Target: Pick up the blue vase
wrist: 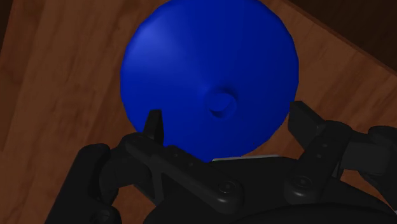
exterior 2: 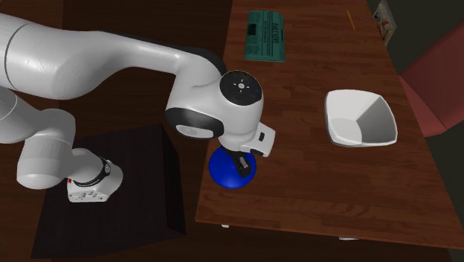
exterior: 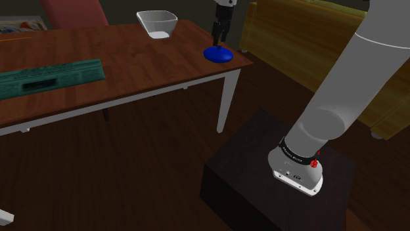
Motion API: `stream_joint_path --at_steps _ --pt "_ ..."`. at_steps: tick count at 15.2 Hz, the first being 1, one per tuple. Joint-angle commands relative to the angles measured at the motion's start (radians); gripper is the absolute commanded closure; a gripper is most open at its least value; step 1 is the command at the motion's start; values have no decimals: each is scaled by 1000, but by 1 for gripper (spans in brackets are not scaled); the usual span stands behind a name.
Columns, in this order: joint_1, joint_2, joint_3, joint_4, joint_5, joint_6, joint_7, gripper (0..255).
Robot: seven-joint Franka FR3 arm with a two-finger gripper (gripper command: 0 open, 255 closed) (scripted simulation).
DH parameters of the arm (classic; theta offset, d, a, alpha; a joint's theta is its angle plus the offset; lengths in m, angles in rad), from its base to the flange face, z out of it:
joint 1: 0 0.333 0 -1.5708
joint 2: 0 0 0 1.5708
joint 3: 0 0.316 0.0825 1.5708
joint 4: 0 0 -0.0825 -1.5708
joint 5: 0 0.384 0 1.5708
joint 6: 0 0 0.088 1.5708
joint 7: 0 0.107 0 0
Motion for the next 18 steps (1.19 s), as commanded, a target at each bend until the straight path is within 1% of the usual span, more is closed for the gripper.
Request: stream_joint_path --at_steps 1,2,11,18 --pt "0 3 0 -10 1 13 -1 0" --pt "0 4 0 -6 1 10 -1 255" --pt "0 3 0 -10 1 13 -1 255" --pt "0 -14 0 66 -5 -78 7 255"
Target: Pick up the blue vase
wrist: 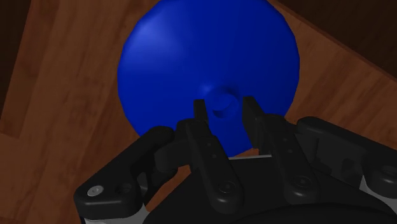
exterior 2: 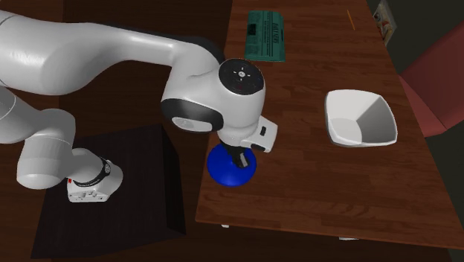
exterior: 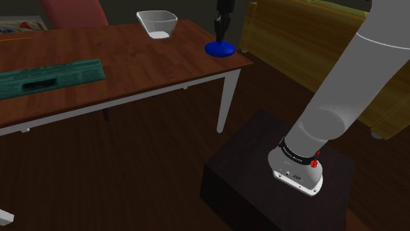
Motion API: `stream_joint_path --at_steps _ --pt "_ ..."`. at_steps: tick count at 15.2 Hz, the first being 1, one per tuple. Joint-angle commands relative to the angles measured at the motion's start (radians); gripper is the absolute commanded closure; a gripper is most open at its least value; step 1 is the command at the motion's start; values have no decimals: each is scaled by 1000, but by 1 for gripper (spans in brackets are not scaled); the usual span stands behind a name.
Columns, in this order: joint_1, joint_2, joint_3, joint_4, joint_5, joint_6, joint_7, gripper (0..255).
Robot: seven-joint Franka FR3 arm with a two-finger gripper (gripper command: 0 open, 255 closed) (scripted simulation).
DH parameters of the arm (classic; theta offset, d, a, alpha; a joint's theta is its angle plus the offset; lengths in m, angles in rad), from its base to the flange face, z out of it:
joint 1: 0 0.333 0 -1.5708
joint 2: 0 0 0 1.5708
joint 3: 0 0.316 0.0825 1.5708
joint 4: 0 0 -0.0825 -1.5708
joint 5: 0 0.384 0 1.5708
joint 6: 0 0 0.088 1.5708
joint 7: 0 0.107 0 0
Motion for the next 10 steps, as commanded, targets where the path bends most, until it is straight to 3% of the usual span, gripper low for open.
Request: stream_joint_path --at_steps 1,10 --pt "1 -3 1 23 -1 -26 4 255" --pt "1 -7 1 115 -4 -121 10 255"
